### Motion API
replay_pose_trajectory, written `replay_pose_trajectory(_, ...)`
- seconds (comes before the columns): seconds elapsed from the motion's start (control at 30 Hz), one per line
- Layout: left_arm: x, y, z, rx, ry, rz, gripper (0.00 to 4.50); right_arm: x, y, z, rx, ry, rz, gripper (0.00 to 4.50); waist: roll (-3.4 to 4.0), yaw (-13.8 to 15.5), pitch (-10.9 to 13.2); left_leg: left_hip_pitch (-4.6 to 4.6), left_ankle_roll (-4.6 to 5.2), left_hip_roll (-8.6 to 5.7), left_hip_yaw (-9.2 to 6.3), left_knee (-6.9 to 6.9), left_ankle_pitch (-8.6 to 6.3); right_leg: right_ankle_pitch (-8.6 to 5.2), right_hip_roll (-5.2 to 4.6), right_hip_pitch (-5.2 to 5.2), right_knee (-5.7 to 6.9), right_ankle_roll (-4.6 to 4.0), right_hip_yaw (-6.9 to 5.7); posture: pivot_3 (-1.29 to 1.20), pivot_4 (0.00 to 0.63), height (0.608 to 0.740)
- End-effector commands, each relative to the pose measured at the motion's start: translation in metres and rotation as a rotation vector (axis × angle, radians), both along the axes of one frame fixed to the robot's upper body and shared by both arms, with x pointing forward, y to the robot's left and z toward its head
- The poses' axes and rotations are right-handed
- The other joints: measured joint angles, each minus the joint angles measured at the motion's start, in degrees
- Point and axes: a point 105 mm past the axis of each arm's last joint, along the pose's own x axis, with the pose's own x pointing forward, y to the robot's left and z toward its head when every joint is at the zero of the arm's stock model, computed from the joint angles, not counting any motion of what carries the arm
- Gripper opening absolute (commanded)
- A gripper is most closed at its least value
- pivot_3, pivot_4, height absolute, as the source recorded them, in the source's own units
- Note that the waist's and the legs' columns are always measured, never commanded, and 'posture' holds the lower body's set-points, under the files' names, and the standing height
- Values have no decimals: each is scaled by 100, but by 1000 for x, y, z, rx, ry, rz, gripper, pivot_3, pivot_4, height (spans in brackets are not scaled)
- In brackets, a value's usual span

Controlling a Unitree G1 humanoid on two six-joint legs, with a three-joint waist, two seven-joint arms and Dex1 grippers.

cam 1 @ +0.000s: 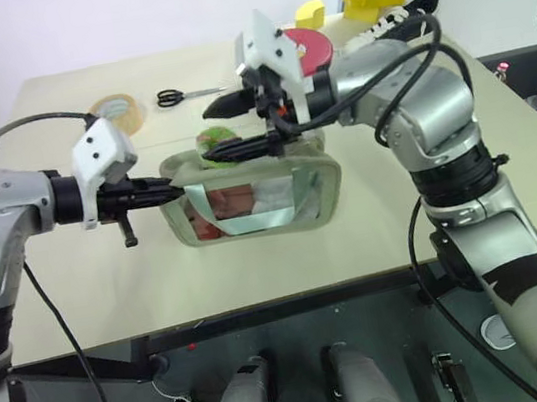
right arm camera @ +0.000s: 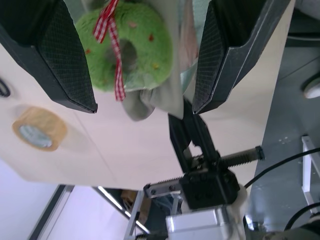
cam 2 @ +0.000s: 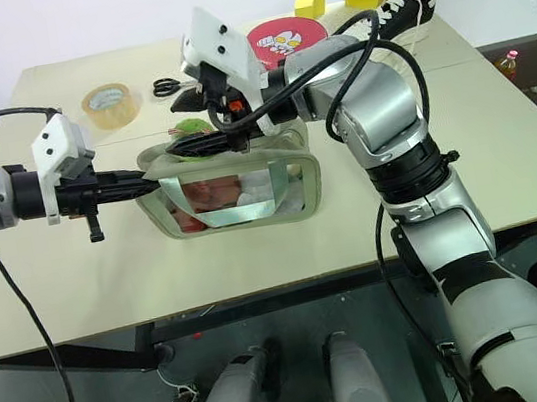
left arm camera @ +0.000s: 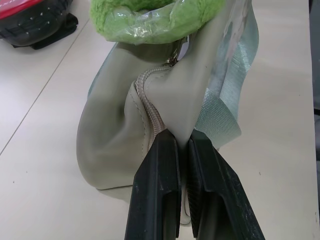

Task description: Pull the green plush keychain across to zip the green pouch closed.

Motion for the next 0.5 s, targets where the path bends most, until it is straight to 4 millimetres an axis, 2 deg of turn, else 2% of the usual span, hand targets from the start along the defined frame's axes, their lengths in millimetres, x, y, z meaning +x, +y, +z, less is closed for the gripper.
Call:
replay_pose_trajectory(0.03, -3, -1, 2, 16, -13, -5, 0, -4, 0, 0, -21, -22, 17, 3147, 0, -3, 0, 0, 0, 0, 0, 0, 0, 0, 0, 0, 0, 0, 0, 0, 150, 740)
replay_pose_trajectory(0.27, -1, -3, 2, 17, -17, -15, 0, 3, -2, -13, -78, -4, -10, 3147, 0, -4, 0, 0, 0, 0, 0, 0, 0, 0, 0, 0, 1, 0, 0, 0, 150, 740)
replay_pose_trajectory(0.37, 0, -3, 2, 18, -18, -16, 0, 4, -3, -15, -94, -6, -12, 2276, 0, -3, 0, 0, 0, 0, 0, 0, 0, 0, 0, 0, 0, 0, 0, 0, 150, 740)
replay_pose_trajectory(0.5, 0, -4, 2, 17, -19, -23, 0, 4, -7, -13, -87, -10, -11, 307, 0, -1, 0, 0, 0, 0, 0, 0, 0, 0, -1, 0, 0, 0, 0, 0, 150, 740)
